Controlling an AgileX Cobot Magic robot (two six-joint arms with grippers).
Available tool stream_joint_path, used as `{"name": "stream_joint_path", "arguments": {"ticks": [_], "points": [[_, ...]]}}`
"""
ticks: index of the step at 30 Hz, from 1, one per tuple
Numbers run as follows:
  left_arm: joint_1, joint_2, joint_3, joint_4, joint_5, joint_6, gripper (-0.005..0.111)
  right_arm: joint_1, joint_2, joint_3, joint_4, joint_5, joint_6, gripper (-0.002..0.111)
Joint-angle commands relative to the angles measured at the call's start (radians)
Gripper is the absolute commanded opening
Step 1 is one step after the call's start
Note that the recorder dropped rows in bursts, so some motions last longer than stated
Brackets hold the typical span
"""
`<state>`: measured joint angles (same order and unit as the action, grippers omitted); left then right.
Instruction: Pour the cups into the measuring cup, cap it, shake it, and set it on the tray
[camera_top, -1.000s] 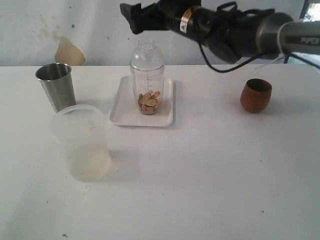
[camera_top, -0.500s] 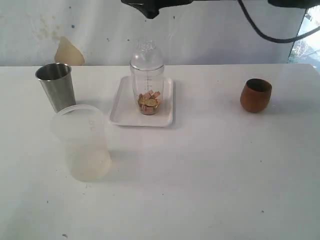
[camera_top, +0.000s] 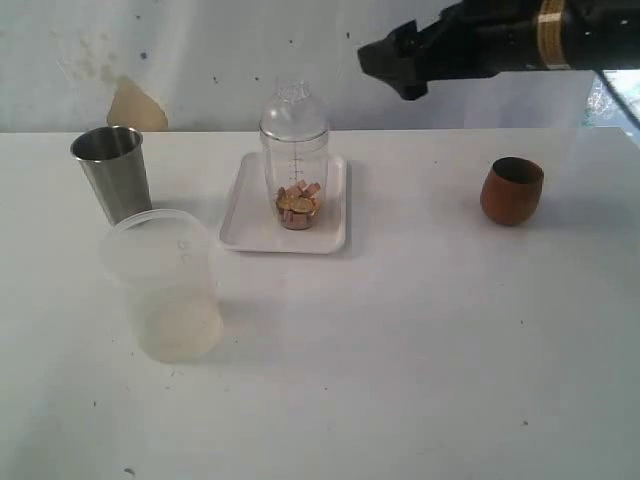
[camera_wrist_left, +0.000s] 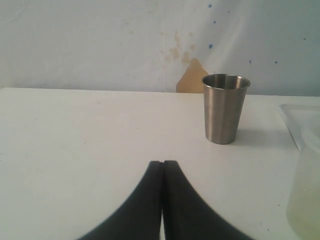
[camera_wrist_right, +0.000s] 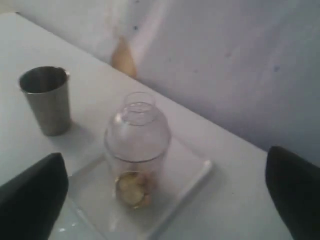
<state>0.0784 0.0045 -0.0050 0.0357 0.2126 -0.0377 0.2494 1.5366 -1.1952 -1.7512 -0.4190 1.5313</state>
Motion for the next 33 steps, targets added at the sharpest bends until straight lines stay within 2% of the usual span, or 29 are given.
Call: {"name": "stream_joint_path", "arguments": {"ticks": [1,8,14,18,26,33], "points": [[-0.001,-0.004,0.005,-0.012,-0.010,-0.002,0.000,-0.008,-0.183,0.105,0.007,0.185,-0.022,0.105],[-0.001,-0.004,0.005,-0.012,-0.010,-0.002,0.000,-0.008,-0.405,0.266,0.007,0.136,-0.029,0.105],[-0.001,-0.004,0.005,-0.012,-0.010,-0.002,0.000,-0.008,-0.605,0.432,0.029,0.317,-0.029,0.105],[-0.001,-0.004,0.005,-0.012,-0.010,-0.002,0.000,-0.008,-0.738,0.503,0.040,0.362,0.006,0.105],[-0.001,-0.004,0.005,-0.012,-0.010,-0.002,0.000,-0.008,-0.916,0.541,0.056,0.339,0.190,0.105],[-0.001,-0.004,0.005,-0.012,-0.010,-0.002,0.000,-0.008,-0.970,0.541,0.058,0.333,0.200,0.105]]}}
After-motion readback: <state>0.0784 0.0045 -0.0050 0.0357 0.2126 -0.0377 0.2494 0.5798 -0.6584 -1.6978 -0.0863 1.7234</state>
